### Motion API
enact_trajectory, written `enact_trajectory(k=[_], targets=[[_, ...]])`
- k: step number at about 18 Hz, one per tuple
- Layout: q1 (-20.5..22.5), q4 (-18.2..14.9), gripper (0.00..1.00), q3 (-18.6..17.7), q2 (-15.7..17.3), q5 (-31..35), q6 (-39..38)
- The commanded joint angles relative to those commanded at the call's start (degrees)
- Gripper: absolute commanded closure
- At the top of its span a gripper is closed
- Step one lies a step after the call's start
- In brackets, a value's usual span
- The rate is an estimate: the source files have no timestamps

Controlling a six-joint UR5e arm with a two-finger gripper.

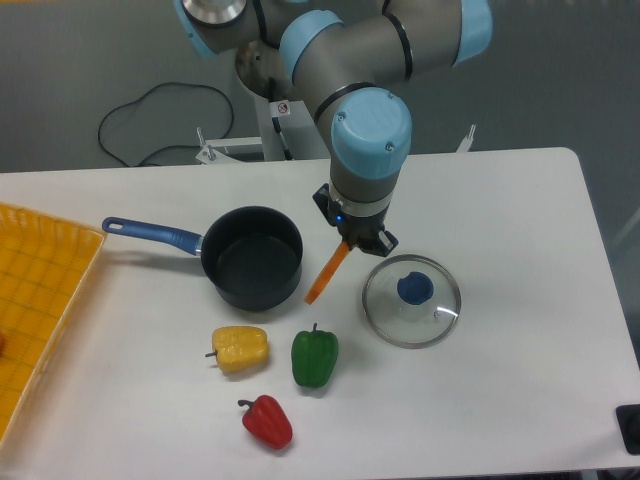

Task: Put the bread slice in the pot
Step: 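Carry the held yellow bread slice from beside the glass lid over the saucepan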

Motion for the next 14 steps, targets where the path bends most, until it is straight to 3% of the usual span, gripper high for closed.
enact_trajectory(k=[4,14], targets=[[0.7,2.3,1.0,-2.0,1.3,-0.1,-0.1],[0.3,1.8,1.0,-2.9,1.2,0.4,-0.1]])
